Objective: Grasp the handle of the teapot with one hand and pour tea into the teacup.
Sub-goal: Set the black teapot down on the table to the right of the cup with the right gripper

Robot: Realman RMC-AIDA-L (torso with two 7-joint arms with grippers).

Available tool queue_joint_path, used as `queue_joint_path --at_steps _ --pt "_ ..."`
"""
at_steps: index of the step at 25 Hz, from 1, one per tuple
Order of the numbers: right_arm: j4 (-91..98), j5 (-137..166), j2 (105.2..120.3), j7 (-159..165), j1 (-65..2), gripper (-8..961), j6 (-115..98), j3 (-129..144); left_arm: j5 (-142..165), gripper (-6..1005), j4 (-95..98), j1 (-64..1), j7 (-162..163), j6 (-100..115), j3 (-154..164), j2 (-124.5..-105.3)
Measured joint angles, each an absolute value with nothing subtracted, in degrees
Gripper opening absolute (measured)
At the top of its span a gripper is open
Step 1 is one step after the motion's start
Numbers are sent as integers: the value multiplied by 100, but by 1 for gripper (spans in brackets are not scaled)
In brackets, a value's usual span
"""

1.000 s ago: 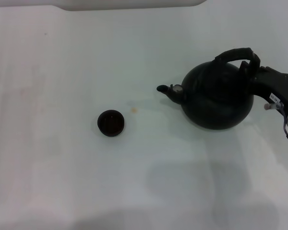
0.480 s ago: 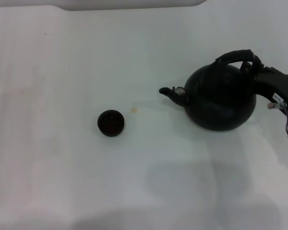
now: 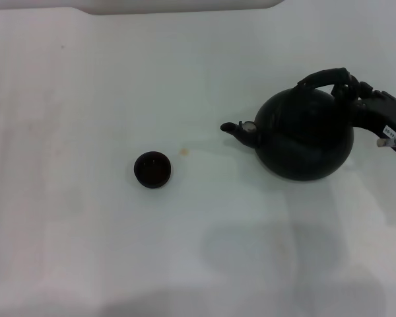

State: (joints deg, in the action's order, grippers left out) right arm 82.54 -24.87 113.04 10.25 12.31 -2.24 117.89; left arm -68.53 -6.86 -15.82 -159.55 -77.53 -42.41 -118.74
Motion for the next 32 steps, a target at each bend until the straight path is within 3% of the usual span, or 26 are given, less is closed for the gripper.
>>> queue_joint_path --at_steps 6,17,32 --pt "8712 -2671 11085 1019 1384 473 83 11808 -6861 873 -686 -1582 -15952 -7752 -4245 -11874" --pt "9639 -2724 10832 954 1649 472 1148 11697 -6867 874 -685 -1574 -15964 -7752 -4245 -11874" --pt "10153 -4117 10879 -606 1823 472 2409 10934 -6863 874 -685 -1564 -15967 -7756 -4262 -11874"
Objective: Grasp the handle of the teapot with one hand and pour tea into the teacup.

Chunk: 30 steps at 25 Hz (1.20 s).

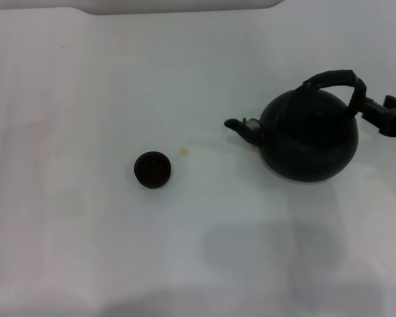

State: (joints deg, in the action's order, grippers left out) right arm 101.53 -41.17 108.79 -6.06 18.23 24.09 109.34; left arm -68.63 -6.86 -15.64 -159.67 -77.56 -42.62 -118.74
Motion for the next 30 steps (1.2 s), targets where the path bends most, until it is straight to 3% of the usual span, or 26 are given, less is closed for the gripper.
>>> queue_joint_path --at_steps 4,10,16,21,30 --pt "9964 -5404 11034 -1916 2028 472 2522 10372 -6864 874 -686 -1564 -15968 -7760 -4263 -11881" --pt "8943 -7404 11532 -4305 1957 472 2956 9153 -6870 874 -700 -1580 -15965 -7762 -4263 -11886" --pt "6224 -12041 11556 -8348 1086 469 4275 8152 -6854 874 -713 -1570 -15976 -7790 -4250 -11895" --pt "3836 -13682 11573 -9985 97 465 5879 7031 -6839 873 -747 -1527 -15980 -7800 -4245 -11904" --pt "1465 -14527 11613 -13645 -986 467 6843 6056 -6823 873 -765 -1500 -15954 -7819 -4204 -11909"
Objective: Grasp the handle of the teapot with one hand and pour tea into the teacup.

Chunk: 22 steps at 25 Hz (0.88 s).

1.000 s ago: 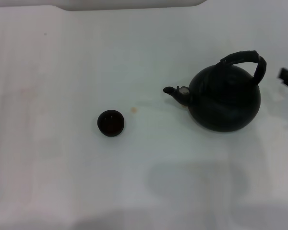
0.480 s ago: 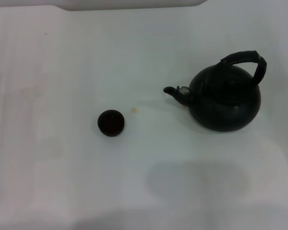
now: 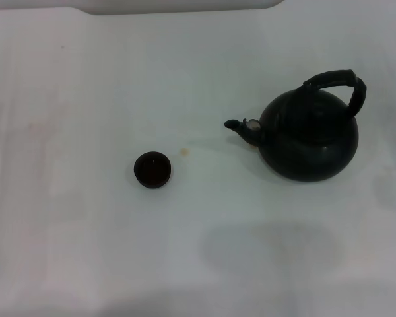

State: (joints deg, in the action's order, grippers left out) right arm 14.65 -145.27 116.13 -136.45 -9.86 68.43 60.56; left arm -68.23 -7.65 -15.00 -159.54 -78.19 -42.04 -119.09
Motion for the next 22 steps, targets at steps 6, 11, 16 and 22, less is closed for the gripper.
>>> queue_joint_path --at_steps 6,11,16,22 --pt "938 -15113 11618 -15412 -1222 463 7210 5984 -6810 874 -767 -1482 -15953 -7797 -4204 -11912" --pt "910 -15101 11619 -15443 -1301 462 7172 5729 -6805 874 -770 -1458 -15952 -7764 -4198 -11920" --pt "900 -15074 11607 -15488 -1335 463 7172 5709 -6794 873 -858 -1459 -15952 -7757 -4182 -11927" --pt "827 -15056 11595 -15530 -1355 463 7165 5503 -6792 874 -911 -1488 -15958 -7700 -4175 -11927"
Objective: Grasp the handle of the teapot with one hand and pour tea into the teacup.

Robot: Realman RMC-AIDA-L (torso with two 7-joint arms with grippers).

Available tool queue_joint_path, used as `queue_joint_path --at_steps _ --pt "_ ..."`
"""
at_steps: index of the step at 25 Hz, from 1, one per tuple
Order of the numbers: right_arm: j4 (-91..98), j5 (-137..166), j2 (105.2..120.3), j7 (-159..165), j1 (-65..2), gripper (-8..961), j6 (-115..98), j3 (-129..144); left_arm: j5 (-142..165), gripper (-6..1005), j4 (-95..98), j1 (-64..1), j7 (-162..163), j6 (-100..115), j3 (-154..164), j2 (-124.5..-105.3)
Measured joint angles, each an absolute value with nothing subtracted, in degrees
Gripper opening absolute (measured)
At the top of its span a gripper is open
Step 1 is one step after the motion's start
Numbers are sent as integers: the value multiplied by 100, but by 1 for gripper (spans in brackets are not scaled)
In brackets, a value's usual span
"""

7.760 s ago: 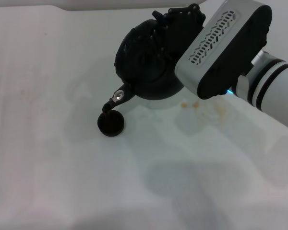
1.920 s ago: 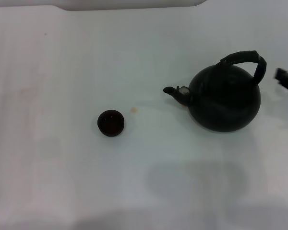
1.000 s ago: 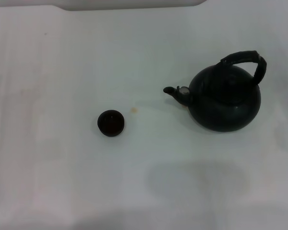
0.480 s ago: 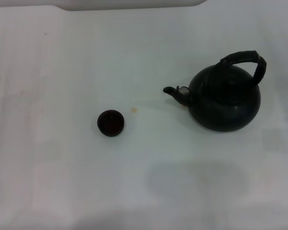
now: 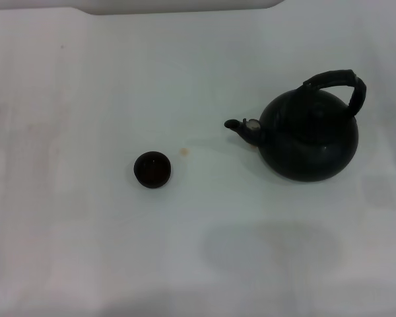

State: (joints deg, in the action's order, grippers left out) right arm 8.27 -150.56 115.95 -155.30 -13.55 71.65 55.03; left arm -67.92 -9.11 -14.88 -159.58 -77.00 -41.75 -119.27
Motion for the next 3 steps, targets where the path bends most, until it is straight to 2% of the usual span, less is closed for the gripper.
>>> queue_joint_path --at_steps 3 --pt "821 -15047 11593 -15539 -1356 462 7154 5299 -6792 874 -925 -1480 -15968 -7653 -4142 -11927"
